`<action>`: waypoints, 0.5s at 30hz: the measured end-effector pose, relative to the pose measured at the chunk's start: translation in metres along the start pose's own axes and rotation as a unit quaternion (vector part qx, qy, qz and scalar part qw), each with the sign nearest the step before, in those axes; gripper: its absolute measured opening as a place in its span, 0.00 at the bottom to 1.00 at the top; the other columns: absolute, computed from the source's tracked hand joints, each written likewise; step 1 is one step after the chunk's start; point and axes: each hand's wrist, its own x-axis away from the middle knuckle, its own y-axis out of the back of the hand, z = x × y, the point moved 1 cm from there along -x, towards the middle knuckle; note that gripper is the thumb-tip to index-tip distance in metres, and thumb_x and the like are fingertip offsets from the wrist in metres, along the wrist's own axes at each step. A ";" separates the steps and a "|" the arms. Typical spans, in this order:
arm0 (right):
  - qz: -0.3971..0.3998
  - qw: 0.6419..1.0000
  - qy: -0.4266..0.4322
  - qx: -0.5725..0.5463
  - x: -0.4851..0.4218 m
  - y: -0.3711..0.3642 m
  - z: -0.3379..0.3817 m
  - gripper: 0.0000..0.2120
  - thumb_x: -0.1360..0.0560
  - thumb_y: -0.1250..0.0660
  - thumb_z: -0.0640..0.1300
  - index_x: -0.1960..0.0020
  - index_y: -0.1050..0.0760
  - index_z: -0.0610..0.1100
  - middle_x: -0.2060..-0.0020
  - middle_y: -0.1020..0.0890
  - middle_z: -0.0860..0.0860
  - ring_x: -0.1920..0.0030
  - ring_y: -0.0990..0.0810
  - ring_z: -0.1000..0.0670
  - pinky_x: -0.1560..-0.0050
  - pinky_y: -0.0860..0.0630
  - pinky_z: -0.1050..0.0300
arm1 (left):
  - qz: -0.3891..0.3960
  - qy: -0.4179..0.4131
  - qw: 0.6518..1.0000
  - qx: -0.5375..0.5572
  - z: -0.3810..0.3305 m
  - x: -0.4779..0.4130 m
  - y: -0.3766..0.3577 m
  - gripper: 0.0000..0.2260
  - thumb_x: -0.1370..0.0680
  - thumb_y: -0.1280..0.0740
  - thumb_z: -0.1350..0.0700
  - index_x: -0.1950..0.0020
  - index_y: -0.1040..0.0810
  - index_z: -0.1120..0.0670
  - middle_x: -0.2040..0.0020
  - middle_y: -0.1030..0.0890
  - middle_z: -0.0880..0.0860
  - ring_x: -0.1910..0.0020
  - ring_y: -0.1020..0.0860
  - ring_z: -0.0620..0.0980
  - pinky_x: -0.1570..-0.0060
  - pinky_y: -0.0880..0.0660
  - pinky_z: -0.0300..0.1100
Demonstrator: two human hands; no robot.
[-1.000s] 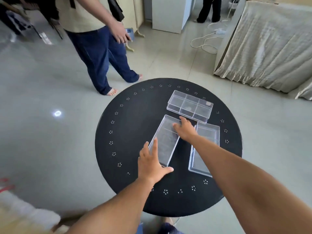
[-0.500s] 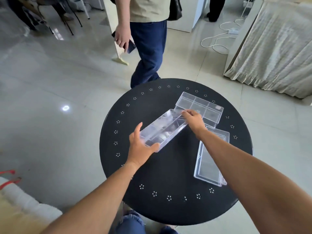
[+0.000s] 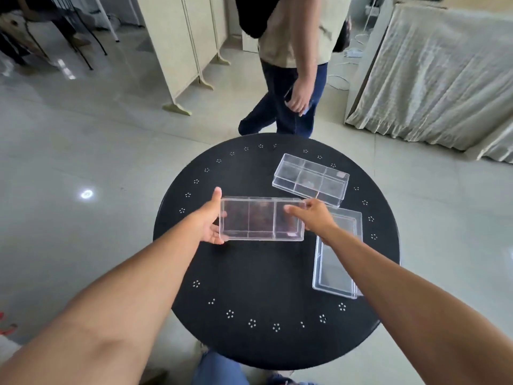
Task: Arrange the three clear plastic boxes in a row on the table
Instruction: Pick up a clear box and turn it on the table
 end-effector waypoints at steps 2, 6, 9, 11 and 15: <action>-0.013 0.999 -0.034 0.022 0.004 -0.005 -0.003 0.25 0.35 0.26 0.63 0.70 0.34 0.46 0.75 0.32 0.50 0.71 0.29 0.47 0.65 0.27 0.52 | -0.007 -0.003 1.000 -0.015 -0.006 -0.006 -0.004 0.39 0.28 0.51 0.24 0.35 0.26 0.53 0.44 0.20 0.60 0.44 0.19 0.62 0.53 0.20 0.54; -0.043 0.994 -0.099 0.030 0.013 -0.012 -0.003 0.22 0.31 0.28 0.60 0.66 0.26 0.41 0.70 0.22 0.47 0.66 0.21 0.45 0.61 0.18 0.48 | -0.012 -0.023 0.994 -0.110 -0.011 -0.015 -0.009 0.34 0.24 0.42 0.33 0.25 0.35 0.53 0.26 0.31 0.59 0.31 0.27 0.63 0.48 0.21 0.58; -0.049 0.992 -0.117 0.023 0.013 -0.014 -0.003 0.23 0.30 0.29 0.59 0.58 0.22 0.37 0.64 0.20 0.46 0.62 0.18 0.44 0.68 0.19 0.53 | -0.016 -0.049 0.986 -0.158 -0.013 -0.015 -0.013 0.27 0.20 0.38 0.44 0.25 0.35 0.57 0.29 0.30 0.59 0.33 0.26 0.63 0.44 0.23 0.58; -0.052 0.990 -0.124 0.030 0.014 -0.016 0.000 0.19 0.28 0.30 0.56 0.57 0.23 0.38 0.63 0.20 0.47 0.61 0.18 0.43 0.68 0.19 0.53 | -0.027 -0.051 0.984 -0.171 -0.013 -0.017 -0.014 0.21 0.20 0.36 0.48 0.31 0.31 0.58 0.43 0.24 0.61 0.43 0.23 0.61 0.48 0.23 0.54; -0.060 0.988 -0.127 0.057 0.015 -0.022 0.002 0.14 0.28 0.33 0.49 0.68 0.29 0.42 0.67 0.21 0.46 0.59 0.16 0.39 0.55 0.16 0.44 | -0.066 -0.066 0.967 -0.239 -0.012 -0.023 -0.012 0.13 0.22 0.34 0.51 0.43 0.28 0.58 0.57 0.25 0.58 0.60 0.25 0.57 0.58 0.25 0.47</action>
